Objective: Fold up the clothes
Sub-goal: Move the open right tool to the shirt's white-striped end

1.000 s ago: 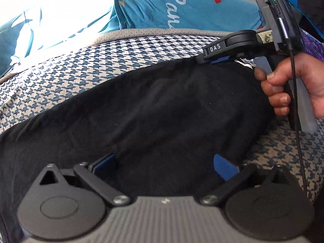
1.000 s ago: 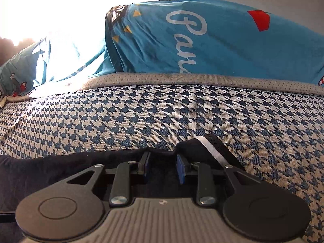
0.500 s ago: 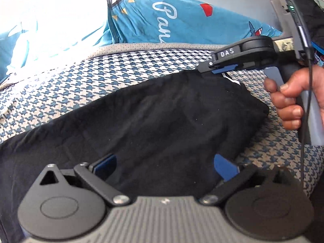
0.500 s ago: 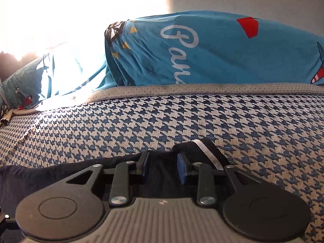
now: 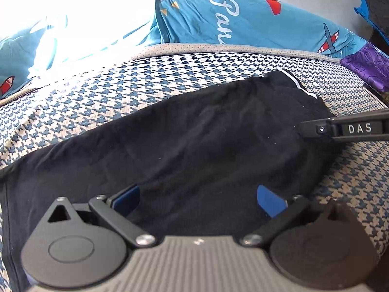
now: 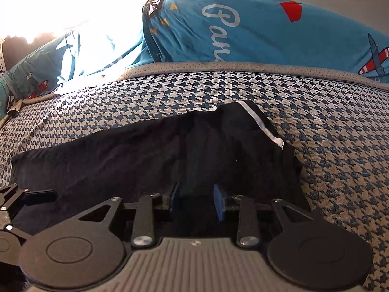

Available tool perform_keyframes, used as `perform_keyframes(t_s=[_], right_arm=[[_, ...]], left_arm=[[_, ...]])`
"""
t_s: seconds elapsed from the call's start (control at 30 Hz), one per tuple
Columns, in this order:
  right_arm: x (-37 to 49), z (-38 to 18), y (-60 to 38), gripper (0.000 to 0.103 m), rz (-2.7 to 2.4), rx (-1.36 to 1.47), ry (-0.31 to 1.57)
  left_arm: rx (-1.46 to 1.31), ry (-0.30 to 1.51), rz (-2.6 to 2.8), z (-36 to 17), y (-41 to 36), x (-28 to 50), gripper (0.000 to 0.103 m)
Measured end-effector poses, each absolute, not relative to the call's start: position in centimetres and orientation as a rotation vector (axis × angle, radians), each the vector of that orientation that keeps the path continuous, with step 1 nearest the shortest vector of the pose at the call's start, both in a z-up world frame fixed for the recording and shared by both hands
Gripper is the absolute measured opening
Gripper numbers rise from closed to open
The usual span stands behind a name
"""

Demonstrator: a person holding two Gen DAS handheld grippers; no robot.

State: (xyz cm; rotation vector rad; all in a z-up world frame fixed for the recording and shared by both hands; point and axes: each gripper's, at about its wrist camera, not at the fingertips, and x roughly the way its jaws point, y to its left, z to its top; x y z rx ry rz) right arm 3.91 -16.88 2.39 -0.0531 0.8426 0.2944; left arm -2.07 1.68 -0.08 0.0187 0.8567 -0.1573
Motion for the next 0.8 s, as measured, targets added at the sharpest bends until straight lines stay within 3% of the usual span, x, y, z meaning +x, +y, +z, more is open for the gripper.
perform_keyframes(t_s=[0.8], right_arm=[[0.5,0.0,-15.7,0.044,0.251,-0.17,0.802]], left_arm=[[0.035,0.827,-0.041,-0.9,3.2,-8.7,0.103]])
